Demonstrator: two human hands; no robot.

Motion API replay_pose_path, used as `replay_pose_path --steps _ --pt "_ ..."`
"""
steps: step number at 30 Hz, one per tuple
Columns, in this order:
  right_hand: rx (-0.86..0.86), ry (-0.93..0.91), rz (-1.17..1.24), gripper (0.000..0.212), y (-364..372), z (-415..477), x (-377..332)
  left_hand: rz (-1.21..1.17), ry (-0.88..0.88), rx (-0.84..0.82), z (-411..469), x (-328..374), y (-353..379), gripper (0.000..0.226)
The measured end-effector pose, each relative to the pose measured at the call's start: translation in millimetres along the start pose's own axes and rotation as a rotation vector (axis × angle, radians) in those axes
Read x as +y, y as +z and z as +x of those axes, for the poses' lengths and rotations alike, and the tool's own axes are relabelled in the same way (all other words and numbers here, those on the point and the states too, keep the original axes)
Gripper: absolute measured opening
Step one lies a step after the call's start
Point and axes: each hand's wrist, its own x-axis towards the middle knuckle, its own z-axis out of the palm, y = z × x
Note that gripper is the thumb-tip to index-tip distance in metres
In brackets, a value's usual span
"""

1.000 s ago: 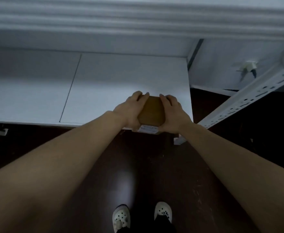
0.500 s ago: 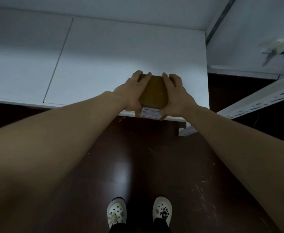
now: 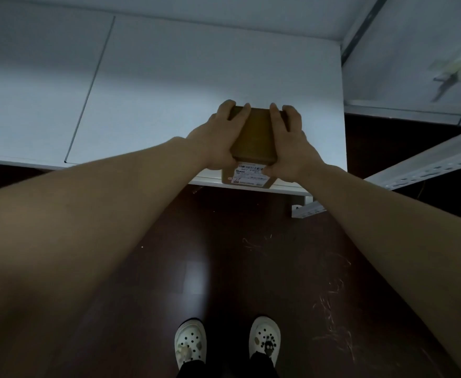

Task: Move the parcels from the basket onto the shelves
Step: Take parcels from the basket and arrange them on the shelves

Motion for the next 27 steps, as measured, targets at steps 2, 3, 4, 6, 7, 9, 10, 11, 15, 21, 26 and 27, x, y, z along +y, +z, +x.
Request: replay_pose_path --steps 2,3,4,6,7,9,10,11,15,21,26,27 --pt "0.012 -0.002 0.004 0.122 -0.3 2.4 0.3 0.005 0.005 0.006 1.8 -1.3 -1.9 0.116" --pt "0.016 -0.002 0.007 0.122 0.0 3.8 0.7 0.006 0.004 0.007 2.4 -1.8 -2.5 0.116" --pt "0.016 -0.003 0.011 0.122 0.0 4.8 0.5 0.005 0.002 0.007 2.5 -1.9 -2.7 0.116" --pt "0.010 0.001 0.012 0.123 0.5 6.2 0.9 -0.001 0.001 0.008 2.4 -1.9 -2.7 0.114" --pt "0.008 0.001 0.011 0.123 0.9 6.8 1.3 -0.005 0.001 0.008 2.2 -1.8 -2.7 0.113" --pt "0.010 -0.005 0.010 0.123 1.1 7.8 1.8 -0.012 -0.004 0.004 2.4 -1.7 -3.6 0.112" --pt "0.011 -0.007 0.008 0.123 1.1 8.6 1.9 -0.014 -0.007 0.002 2.5 -1.6 -4.0 0.112" --pt "0.009 -0.008 0.006 0.123 1.1 9.5 2.1 -0.014 -0.008 0.001 2.3 -1.3 -4.7 0.111" --pt "-0.011 -0.003 0.000 0.123 -0.5 12.2 1.5 -0.008 -0.013 -0.003 1.2 0.0 -5.7 0.107" --pt "-0.022 0.016 0.002 0.122 -3.8 13.2 -1.0 -0.003 -0.028 0.001 2.7 0.7 -6.1 0.103" --pt "-0.030 0.030 -0.001 0.120 -4.2 12.6 -3.2 0.001 -0.055 0.005 2.3 3.3 -4.7 0.104" --pt "-0.030 0.030 -0.005 0.120 -4.5 12.1 -3.2 0.003 -0.060 0.003 1.7 3.6 -4.3 0.105"
